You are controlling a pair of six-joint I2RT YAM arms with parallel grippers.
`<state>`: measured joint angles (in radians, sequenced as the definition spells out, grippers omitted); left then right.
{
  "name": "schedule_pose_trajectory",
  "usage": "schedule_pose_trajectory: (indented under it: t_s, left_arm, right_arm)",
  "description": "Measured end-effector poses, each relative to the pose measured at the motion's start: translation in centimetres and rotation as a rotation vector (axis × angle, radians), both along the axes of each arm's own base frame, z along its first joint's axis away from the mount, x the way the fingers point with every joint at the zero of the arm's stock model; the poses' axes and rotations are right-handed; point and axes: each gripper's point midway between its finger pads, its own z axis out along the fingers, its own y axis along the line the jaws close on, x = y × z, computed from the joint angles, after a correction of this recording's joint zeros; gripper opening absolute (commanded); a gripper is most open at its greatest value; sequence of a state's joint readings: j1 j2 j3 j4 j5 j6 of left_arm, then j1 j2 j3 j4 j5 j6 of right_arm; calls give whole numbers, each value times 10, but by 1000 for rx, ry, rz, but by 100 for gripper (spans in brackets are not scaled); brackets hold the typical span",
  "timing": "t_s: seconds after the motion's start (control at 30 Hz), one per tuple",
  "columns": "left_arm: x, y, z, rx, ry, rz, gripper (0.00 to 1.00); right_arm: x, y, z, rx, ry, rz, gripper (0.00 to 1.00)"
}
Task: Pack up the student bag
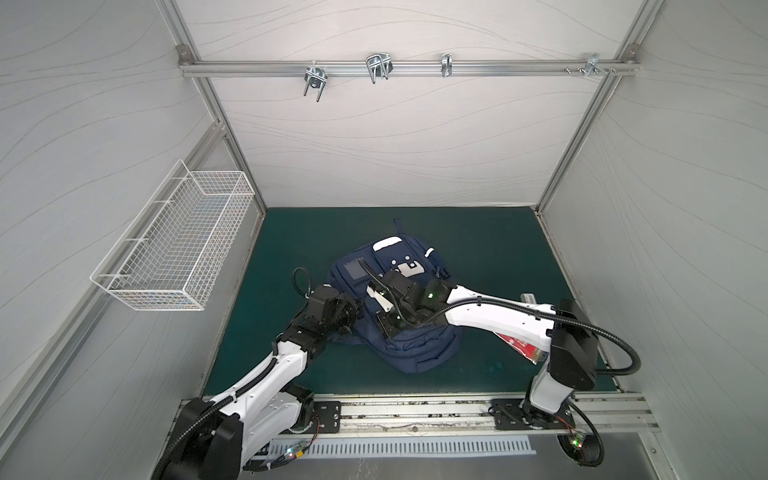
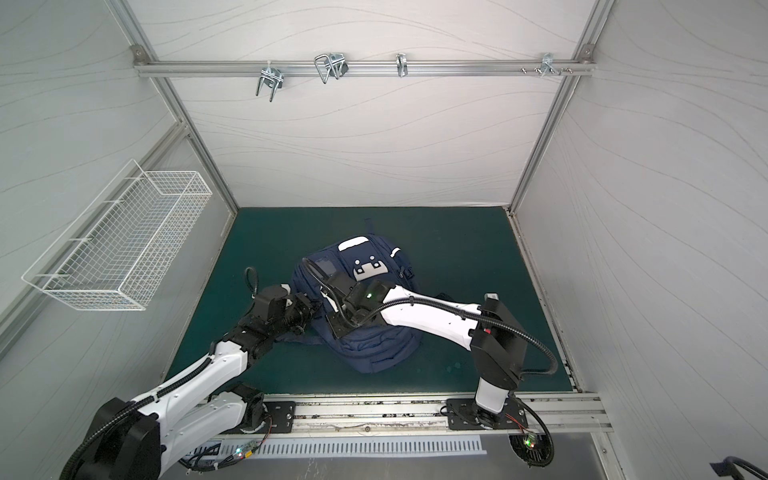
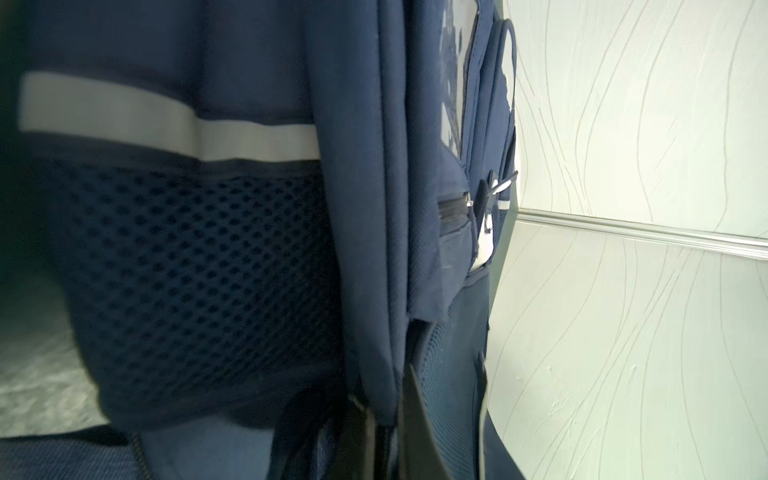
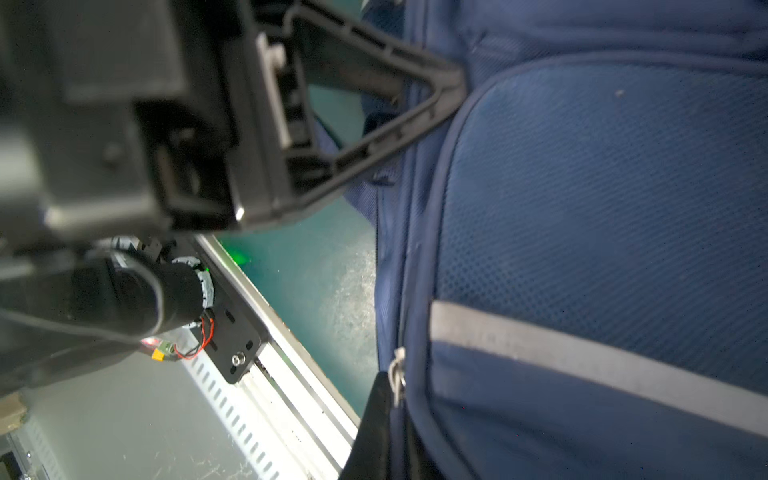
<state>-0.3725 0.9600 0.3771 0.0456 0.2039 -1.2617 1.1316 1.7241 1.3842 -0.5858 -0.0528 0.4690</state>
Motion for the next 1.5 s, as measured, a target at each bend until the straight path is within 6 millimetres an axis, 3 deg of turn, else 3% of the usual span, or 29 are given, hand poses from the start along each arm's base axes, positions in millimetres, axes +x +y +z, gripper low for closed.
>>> schedule_pose_trajectory:
  t_s: [0.07,0.1,0.2,0.27,0.3,0.4,0.47,0.57,0.63,0.73,0.8,0.93,1.07,1.2,1.27,1.4,1.5]
  left_arm:
    - [-2,0,0,2,4,0,0]
    - [-2,0,-1,2,7,0,0]
    - [-3,0,-2,6,13,-3,0]
    - [-4,-2,-5,9,22,-11,0]
    - [-5,-3,-7,9,29,-18,0]
    - [-4,-3,-12,5,55,-39,0]
    - [-3,-2,-15,-2,75,-51,0]
    - [2,5,-18,0,114,-65,0]
    - [7,8,-19,13,144,-81,0]
    - [17,12,-20,35,191,-115,0]
    - [25,15,-20,54,214,-133,0]
    - [41,22,-18,107,248,-168,0]
    - [47,25,-8,157,232,-200,37]
    - [41,31,12,268,181,-222,49]
    - [39,28,35,360,105,-262,52]
    - [28,-2,84,517,-94,-414,57]
    - [15,-32,96,581,-179,-562,58]
  right_arm:
    - [3,0,1,3,2,-11,0]
    - [3,1,0,6,4,-15,7]
    - [0,4,-1,15,0,-14,38]
    - [-5,8,0,15,-19,-10,51]
    - [-8,9,1,11,-36,-9,69]
    - [-16,1,6,12,-93,-9,74]
    - [-16,-19,15,8,-136,-35,75]
    - [-5,-58,45,22,-234,-116,78]
    - [5,-87,71,52,-302,-194,80]
    - [31,-134,89,67,-343,-360,82]
    - [54,-172,82,33,-345,-504,85]
    - [85,-261,38,-118,-267,-813,90]
    - [86,-326,1,-224,-154,-1040,95]
    - [81,-360,-16,-271,-85,-1157,97]
    - [80,-370,-18,-282,-73,-1193,97]
    - [80,-382,-22,-265,-28,-1250,96]
    - [79,-387,-27,-241,11,-1278,95]
